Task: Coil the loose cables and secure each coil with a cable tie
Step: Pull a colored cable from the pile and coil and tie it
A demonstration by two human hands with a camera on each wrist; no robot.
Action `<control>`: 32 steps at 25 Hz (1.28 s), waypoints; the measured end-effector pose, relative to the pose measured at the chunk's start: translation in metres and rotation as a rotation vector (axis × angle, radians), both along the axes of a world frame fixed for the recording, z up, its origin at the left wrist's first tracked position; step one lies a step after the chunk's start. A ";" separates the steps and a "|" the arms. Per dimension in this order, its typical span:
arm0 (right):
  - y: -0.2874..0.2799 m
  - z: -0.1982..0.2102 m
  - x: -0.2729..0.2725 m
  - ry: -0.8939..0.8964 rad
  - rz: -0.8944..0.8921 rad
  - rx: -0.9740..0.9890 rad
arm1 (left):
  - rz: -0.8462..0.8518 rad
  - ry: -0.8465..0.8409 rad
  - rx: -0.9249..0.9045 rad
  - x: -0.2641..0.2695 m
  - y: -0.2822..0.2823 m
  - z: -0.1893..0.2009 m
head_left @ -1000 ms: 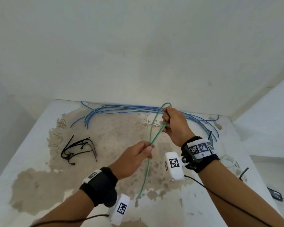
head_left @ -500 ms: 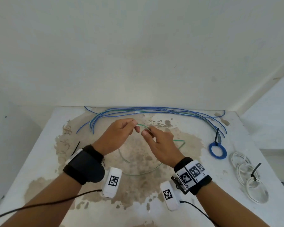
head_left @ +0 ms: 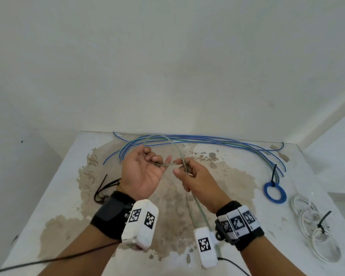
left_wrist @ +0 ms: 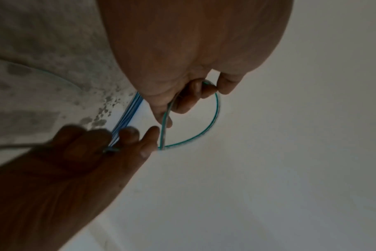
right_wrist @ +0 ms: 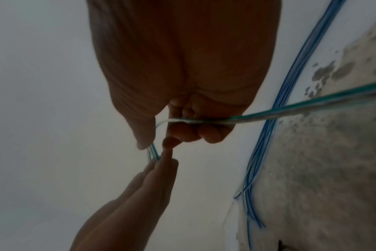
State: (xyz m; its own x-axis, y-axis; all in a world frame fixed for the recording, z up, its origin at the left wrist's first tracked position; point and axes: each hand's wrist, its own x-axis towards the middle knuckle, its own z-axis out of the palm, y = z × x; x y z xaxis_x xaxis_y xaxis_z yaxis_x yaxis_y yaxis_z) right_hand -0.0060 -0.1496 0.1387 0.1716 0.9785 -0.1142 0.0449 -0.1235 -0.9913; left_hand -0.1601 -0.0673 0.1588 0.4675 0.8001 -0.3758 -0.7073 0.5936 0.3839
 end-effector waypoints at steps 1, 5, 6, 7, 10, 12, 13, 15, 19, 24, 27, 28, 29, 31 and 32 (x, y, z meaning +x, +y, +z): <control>-0.001 0.000 -0.006 0.043 -0.039 0.038 | -0.005 -0.028 -0.023 0.003 -0.002 0.002; -0.001 0.005 -0.014 0.070 -0.153 0.106 | -0.114 0.002 -0.027 0.008 -0.011 0.003; -0.002 0.006 -0.014 0.066 -0.158 0.102 | -0.137 0.038 -0.035 0.009 -0.011 0.001; -0.003 0.008 -0.013 0.067 -0.160 0.097 | -0.165 0.092 -0.040 0.010 -0.012 0.002; -0.005 0.010 -0.005 0.004 -0.176 0.085 | -0.201 0.509 0.080 0.012 -0.015 -0.007; -0.004 0.008 0.005 -0.110 -0.189 0.072 | -0.117 0.886 0.387 0.016 -0.023 -0.008; -0.004 0.007 0.010 -0.162 -0.178 0.070 | -0.074 0.992 0.585 0.021 -0.029 -0.006; -0.006 0.003 0.015 -0.232 -0.123 0.090 | -0.088 1.029 0.868 0.033 -0.042 -0.004; -0.013 -0.002 0.022 -0.307 -0.061 0.099 | -0.172 1.016 0.849 0.064 -0.048 -0.011; -0.027 -0.003 0.054 -0.276 -0.021 0.066 | -0.273 0.548 0.219 0.093 -0.051 -0.008; -0.032 -0.004 0.070 -0.336 0.031 0.084 | -0.253 0.459 0.079 0.112 -0.049 -0.008; -0.033 -0.006 0.074 -0.358 0.071 0.083 | -0.242 0.449 0.037 0.116 -0.049 -0.007; -0.035 -0.006 0.077 -0.375 0.117 0.073 | -0.233 0.430 -0.005 0.119 -0.049 -0.007; -0.036 -0.008 0.082 -0.378 0.201 0.042 | -0.209 0.365 -0.087 0.121 -0.049 -0.005; -0.037 -0.007 0.085 -0.366 0.230 0.029 | -0.199 0.327 -0.121 0.121 -0.049 -0.004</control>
State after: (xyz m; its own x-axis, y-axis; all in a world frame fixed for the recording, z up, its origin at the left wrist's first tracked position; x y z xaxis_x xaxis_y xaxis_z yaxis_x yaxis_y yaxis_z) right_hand 0.0791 -0.1867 0.1314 -0.0276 0.9979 -0.0587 0.4175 -0.0418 -0.9077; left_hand -0.0390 -0.1166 0.1550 0.4484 0.6471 -0.6166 -0.4262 0.7612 0.4889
